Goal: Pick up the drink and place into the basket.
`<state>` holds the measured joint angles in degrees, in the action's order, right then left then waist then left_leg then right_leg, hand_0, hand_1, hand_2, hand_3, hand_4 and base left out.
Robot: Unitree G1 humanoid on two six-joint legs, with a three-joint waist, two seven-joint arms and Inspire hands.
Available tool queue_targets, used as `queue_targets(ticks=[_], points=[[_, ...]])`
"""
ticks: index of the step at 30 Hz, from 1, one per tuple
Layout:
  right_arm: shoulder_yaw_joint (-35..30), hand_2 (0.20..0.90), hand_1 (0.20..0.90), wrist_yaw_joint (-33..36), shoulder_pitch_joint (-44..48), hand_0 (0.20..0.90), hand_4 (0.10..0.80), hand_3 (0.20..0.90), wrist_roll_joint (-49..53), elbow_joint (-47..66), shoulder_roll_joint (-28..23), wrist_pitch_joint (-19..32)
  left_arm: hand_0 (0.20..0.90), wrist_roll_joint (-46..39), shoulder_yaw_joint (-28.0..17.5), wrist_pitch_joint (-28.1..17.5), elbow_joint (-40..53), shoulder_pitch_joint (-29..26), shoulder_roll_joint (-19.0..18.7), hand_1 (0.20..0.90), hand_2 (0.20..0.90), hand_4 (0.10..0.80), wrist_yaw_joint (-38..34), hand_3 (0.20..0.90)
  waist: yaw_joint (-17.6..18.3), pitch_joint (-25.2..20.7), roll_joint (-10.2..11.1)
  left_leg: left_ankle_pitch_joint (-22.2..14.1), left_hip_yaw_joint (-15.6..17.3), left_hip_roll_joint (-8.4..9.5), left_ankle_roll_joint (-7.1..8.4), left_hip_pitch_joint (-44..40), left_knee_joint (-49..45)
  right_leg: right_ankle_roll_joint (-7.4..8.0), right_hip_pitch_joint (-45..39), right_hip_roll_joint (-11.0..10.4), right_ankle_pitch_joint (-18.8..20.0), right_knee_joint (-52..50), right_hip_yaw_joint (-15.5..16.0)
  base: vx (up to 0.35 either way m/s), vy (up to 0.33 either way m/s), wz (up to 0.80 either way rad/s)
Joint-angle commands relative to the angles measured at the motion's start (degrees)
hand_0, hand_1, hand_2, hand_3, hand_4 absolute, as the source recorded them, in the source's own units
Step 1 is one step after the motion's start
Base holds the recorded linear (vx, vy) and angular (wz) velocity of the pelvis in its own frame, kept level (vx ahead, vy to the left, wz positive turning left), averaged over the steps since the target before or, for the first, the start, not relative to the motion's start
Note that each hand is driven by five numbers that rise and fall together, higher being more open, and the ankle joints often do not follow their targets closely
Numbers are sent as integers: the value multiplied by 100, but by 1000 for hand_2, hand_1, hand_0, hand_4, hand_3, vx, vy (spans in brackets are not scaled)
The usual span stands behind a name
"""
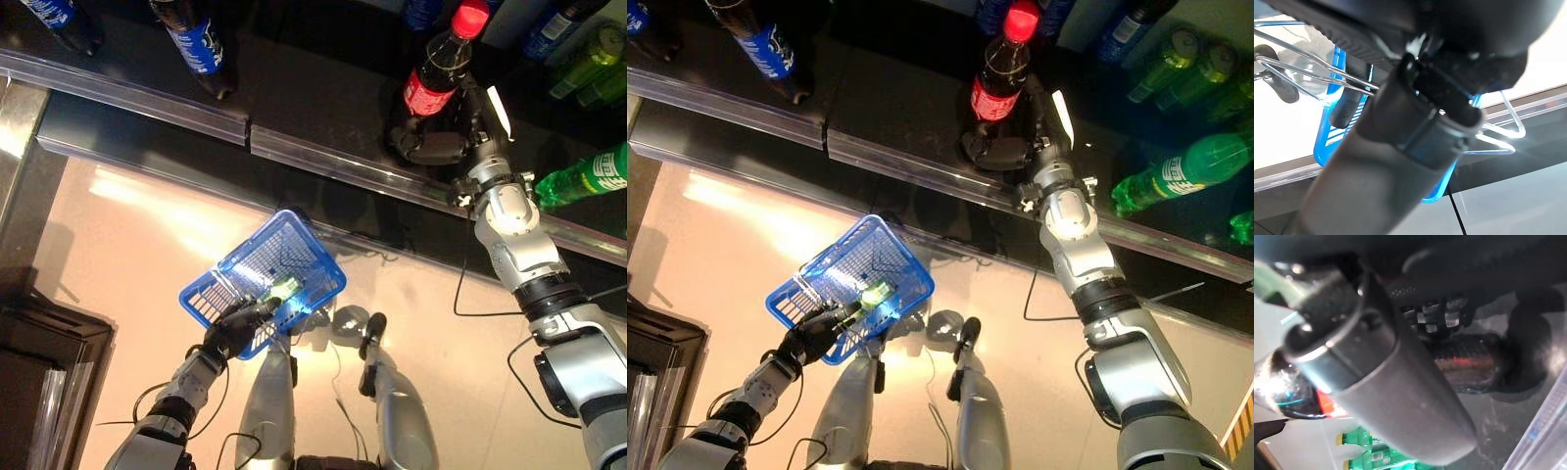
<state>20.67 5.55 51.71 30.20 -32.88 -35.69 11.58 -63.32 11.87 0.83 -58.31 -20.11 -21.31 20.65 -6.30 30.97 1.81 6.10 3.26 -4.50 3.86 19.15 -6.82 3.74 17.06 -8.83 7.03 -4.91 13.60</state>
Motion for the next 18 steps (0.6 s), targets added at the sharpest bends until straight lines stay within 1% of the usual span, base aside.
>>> queue_targets(ticks=[1,2,4,5,6,18], points=[[72,900,900,-94,1027,900,800,900,262,340,-297,395,300,-89,363,14,540,285,-8,300,300,100,505,200,-52,-196,-236,-753,-8,252,-169,147,-812,320,176,-221,-648,-834,28,0,0,0],[88,900,900,-125,1060,900,800,900,268,315,-264,392,300,-84,377,4,534,278,10,300,300,100,503,200,-59,-193,-242,-751,-10,257,-168,145,-808,320,174,-227,-648,-831,33,0,0,0],[127,834,834,-194,1144,834,723,823,300,278,-217,356,300,-76,397,14,517,247,19,300,300,100,504,200,-78,-196,-249,-744,-14,270,-167,135,-779,325,165,-239,-642,-814,47,0,0,0],[151,380,380,-214,1175,380,193,293,334,260,-208,358,300,-83,404,20,517,241,13,300,300,100,508,200,-87,-195,-252,-742,-17,274,-168,131,-775,327,162,-243,-640,-811,51,0,0,0],[174,300,300,-233,1204,300,100,200,394,248,-196,341,300,-90,414,24,524,241,11,300,300,100,505,200,-93,-195,-257,-741,-19,277,-168,127,-769,330,161,-249,-638,-812,56,0,0,0],[150,300,300,-330,1220,300,100,200,768,42,18,243,300,-118,507,-24,478,245,94,300,300,100,533,200,-116,-193,-328,-735,-21,332,-184,62,-701,341,151,-289,-605,-777,83,4,2,1]])
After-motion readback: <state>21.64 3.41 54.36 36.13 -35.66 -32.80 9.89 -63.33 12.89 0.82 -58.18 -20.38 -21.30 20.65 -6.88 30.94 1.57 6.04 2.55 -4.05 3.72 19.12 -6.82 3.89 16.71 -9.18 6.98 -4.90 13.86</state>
